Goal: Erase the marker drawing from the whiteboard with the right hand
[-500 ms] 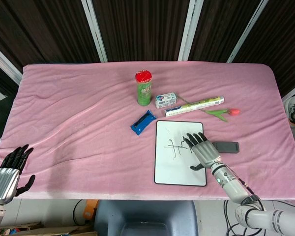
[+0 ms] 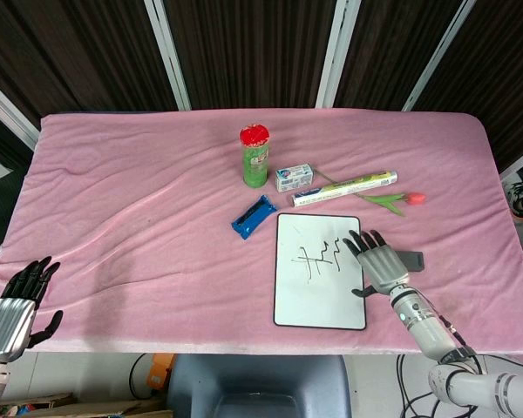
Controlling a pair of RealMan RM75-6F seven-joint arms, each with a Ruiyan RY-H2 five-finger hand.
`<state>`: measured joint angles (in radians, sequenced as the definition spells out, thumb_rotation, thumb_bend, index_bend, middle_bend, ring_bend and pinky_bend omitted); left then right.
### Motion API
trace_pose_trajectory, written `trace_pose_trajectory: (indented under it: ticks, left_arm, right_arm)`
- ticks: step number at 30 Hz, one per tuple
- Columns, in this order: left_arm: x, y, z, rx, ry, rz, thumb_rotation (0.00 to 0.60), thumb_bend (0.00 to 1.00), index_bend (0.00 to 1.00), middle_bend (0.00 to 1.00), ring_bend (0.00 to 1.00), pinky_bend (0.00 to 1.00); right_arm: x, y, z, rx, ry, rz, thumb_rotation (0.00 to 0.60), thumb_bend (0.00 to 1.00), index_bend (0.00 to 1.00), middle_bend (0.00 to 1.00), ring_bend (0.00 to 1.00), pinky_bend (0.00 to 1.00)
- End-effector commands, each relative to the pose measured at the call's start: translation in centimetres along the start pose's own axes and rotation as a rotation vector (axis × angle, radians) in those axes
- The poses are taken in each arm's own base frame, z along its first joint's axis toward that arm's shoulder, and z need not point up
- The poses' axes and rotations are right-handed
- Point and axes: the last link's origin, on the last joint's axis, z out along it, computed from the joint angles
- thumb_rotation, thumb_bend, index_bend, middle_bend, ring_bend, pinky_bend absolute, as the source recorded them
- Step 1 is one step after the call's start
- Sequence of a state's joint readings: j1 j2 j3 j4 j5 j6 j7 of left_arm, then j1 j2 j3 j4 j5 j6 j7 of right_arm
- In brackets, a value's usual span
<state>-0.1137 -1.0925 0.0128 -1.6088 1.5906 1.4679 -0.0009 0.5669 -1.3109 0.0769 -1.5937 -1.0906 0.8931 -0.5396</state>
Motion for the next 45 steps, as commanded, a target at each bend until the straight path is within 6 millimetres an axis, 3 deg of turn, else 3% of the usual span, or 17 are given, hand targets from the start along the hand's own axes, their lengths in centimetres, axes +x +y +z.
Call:
trace_pose_trajectory:
  ticks: [1,8,14,28,39,45]
  left_arm:
    - [0.1,0.0,-0.1,-0.005,0.002,-0.002,0.6,0.39,0.0,0.0,0.0,0.13]
    - [0.0,0.0,0.0,-0.004,-0.007,-0.003,0.6,0.39,0.0,0.0,0.0,0.13]
    - [0.0,0.0,0.1,-0.006,-0.001,-0.004,0.6,0.39,0.0,0.0,0.0,0.13]
    - [0.0,-0.2,0.0,0.005,-0.007,-0.008,0.6,0.39,0.0,0.0,0.0,0.14]
    - [0.1,-0.2,-0.1,0.007,-0.009,-0.009,0.6,0.39,0.0,0.0,0.0,0.14]
    - [0.1,-0.2,-0.2,0.007,-0.012,-0.008,0.6,0.39,0.0,0.0,0.0,0.14]
  right_arm:
    - [-0.6,1.8,-0.5,-0.051,-0.009,0.002,0.6,0.3,0.02,0.01,0.0,0.0]
    - [-1.9,5.2,-0.3,-0.143,-0.033,0.041,0.6,0.3,0.16,0.11,0.01,0.01]
    - [-2.5,6.4,0.3,-0.173,-0.021,0.049,0.6,0.3,0.29,0.19,0.11,0.12]
    - [-3.2,6.4,1.3,-0.19,0.015,0.051,0.6,0.3,0.51,0.37,0.3,0.28]
    - [-3.5,6.3,1.6,-0.211,0.021,0.028,0.6,0.3,0.6,0.44,0.37,0.36]
    - [-3.4,6.4,1.7,-0.225,0.033,0.006,0.6,0.32,0.7,0.52,0.47,0.46]
